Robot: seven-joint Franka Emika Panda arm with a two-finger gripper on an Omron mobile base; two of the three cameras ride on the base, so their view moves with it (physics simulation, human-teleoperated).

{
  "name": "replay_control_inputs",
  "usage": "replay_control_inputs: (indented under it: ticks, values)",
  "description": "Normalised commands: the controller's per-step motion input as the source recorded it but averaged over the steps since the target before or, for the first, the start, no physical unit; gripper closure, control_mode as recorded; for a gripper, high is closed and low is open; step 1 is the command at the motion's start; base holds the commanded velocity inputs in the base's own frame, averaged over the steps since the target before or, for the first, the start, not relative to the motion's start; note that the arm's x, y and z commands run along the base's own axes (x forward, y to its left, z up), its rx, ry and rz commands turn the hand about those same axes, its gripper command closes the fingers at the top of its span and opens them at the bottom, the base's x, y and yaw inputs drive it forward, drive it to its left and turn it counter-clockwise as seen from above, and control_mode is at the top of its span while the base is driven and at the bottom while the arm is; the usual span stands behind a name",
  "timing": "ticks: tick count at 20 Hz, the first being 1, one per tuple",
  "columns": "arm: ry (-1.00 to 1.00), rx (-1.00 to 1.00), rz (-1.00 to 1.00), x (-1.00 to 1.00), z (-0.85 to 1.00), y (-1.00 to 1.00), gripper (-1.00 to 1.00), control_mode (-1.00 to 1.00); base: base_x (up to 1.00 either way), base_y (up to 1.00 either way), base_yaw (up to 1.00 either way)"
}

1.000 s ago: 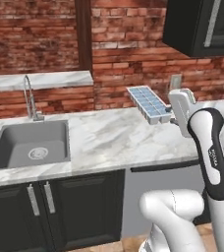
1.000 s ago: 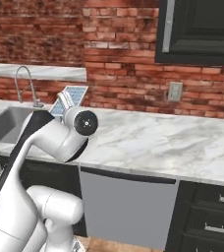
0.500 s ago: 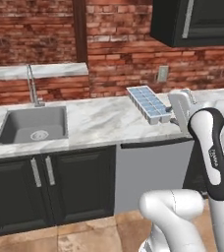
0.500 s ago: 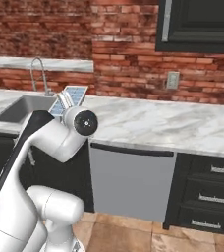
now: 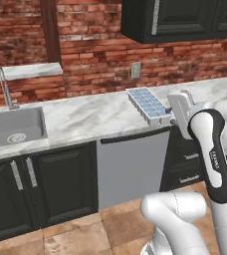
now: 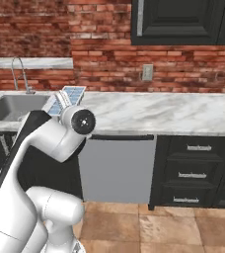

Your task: The ice cube tray has been filled with water. Take the tray and place it in the freezer to make ice. Close the freezer door after placing the tray.

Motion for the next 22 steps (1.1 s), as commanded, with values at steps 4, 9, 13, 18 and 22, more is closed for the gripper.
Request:
replay_control_inputs:
  ticks: [4,9,13,18,22]
  values:
    - [0.0,0.0,0.0,0.0,0.0,0.0,1.0,1.0,-0.19,-0.19,-0.43]
    - [0.0,0.0,0.0,0.0,0.0,0.0,1.0,1.0,-0.2,-0.18,-0.51]
    - [0.0,0.0,0.0,0.0,0.0,0.0,1.0,1.0,-0.27,-0.17,-0.53]
    - [0.0,0.0,0.0,0.0,0.0,0.0,1.0,1.0,-0.31,-0.17,-0.53]
    - [0.0,0.0,0.0,0.0,0.0,0.0,1.0,1.0,-0.32,-0.13,-0.51]
